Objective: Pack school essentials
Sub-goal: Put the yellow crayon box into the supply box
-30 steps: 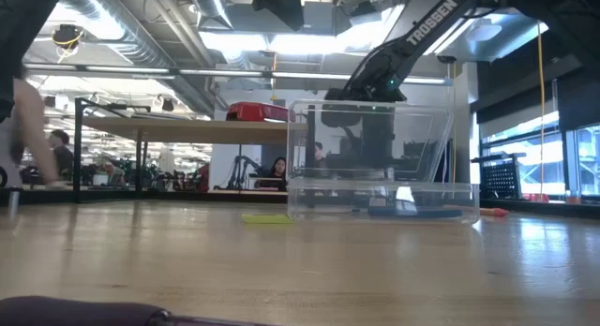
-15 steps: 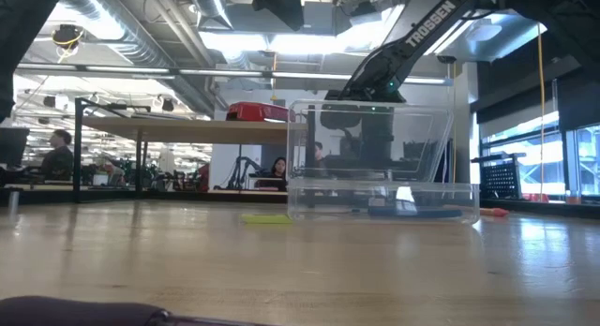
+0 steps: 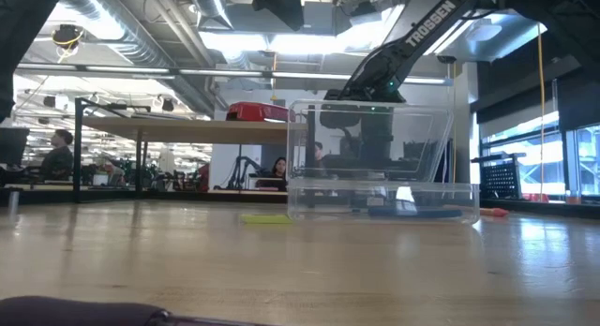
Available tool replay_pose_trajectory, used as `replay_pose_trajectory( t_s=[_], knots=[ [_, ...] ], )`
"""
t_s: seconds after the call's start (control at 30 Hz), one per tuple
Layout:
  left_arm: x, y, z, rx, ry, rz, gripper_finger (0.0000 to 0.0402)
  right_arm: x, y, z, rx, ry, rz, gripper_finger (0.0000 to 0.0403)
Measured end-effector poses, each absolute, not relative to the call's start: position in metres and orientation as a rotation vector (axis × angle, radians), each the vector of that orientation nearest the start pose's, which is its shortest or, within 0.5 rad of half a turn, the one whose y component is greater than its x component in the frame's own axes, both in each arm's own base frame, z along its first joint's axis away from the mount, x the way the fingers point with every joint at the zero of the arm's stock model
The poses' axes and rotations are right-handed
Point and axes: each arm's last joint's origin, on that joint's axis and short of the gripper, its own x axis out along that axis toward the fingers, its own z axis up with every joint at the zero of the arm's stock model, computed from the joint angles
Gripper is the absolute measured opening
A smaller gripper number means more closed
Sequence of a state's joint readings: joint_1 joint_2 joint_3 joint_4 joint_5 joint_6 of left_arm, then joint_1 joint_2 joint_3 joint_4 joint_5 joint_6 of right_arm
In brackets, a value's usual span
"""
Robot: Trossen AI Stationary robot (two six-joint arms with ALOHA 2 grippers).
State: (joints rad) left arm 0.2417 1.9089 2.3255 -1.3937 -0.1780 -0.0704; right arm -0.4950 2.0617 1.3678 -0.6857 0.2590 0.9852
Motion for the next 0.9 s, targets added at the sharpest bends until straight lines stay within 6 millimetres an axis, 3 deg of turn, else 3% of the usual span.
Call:
replay_pose_trajectory(
  t_s=[0.9],
  knots=[
    [0.3494,0.0915,0.4268,-0.095,0.97,0.42,0.0089,0.3386,-0.1939,0.1318,0.822,1.056,-1.183,0.0329]
  ],
)
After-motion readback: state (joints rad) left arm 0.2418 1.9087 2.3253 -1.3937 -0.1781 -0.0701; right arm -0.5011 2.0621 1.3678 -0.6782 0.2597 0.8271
